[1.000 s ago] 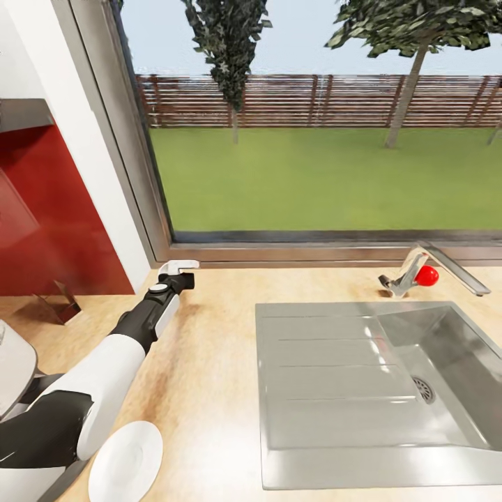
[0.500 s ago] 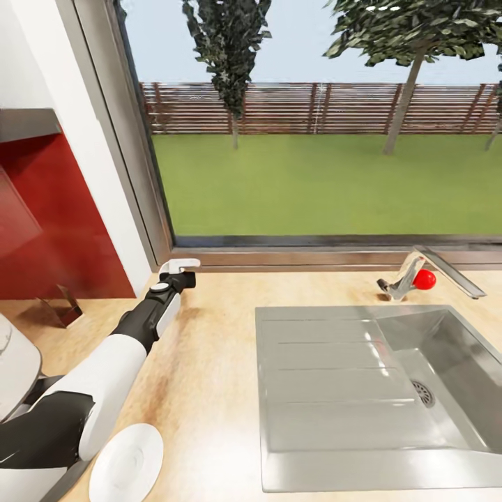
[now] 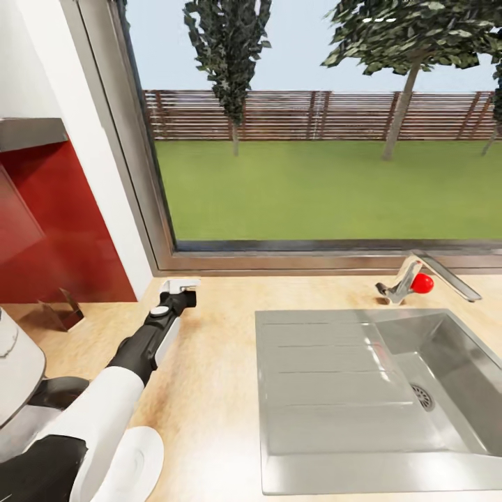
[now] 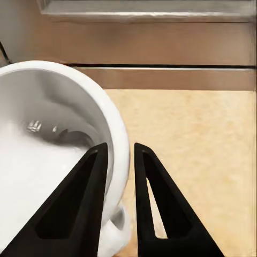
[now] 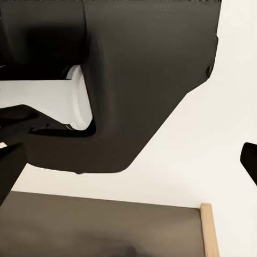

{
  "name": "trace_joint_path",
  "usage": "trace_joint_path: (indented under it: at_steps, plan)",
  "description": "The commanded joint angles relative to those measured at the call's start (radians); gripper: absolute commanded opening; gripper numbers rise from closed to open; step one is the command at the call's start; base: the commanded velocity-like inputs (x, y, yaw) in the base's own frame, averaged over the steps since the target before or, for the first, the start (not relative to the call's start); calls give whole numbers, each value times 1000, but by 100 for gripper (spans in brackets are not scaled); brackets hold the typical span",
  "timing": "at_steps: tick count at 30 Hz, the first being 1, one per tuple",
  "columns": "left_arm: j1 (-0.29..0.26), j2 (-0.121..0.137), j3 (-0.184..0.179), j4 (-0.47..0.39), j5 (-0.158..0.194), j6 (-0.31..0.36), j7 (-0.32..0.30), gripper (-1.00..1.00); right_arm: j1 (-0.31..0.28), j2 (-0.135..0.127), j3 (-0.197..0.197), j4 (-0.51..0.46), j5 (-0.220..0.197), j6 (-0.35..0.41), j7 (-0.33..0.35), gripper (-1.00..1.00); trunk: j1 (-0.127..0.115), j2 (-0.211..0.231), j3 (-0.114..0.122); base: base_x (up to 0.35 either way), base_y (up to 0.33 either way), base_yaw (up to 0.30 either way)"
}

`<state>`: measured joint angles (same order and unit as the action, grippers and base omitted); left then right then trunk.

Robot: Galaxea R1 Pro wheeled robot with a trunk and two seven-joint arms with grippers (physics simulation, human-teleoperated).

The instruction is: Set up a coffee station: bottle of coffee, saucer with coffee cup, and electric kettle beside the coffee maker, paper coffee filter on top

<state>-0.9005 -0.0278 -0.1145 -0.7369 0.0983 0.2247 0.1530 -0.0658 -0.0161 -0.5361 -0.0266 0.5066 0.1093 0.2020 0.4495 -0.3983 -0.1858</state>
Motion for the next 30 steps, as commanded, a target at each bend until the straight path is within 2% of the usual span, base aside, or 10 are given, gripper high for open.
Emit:
trace_joint_path:
  at_steps: [1,3,13,16,18,30]
  plan:
    - [24,1,-7,-26,7,5,11,-100,0,0,-9,-2,9,6,5,100,1,-2,0,0,0,0]
    - [59,2,-9,-77,8,5,10,-100,0,1,-9,-2,9,6,5,100,1,-2,3,0,0,0]
    - [154,6,-9,-278,9,8,8,-100,0,1,-9,-2,9,6,5,100,1,-2,18,0,0,0]
    - [182,6,-9,-334,9,25,8,-100,0,1,-9,-2,9,6,5,100,1,-2,23,0,0,0]
    - [204,4,-10,-388,9,72,9,-100,0,1,-9,-2,9,7,5,100,1,-2,26,0,0,0]
    - [209,1,-10,-403,9,83,6,-100,0,1,-9,-2,9,7,5,100,1,-2,44,-39,-39,0]
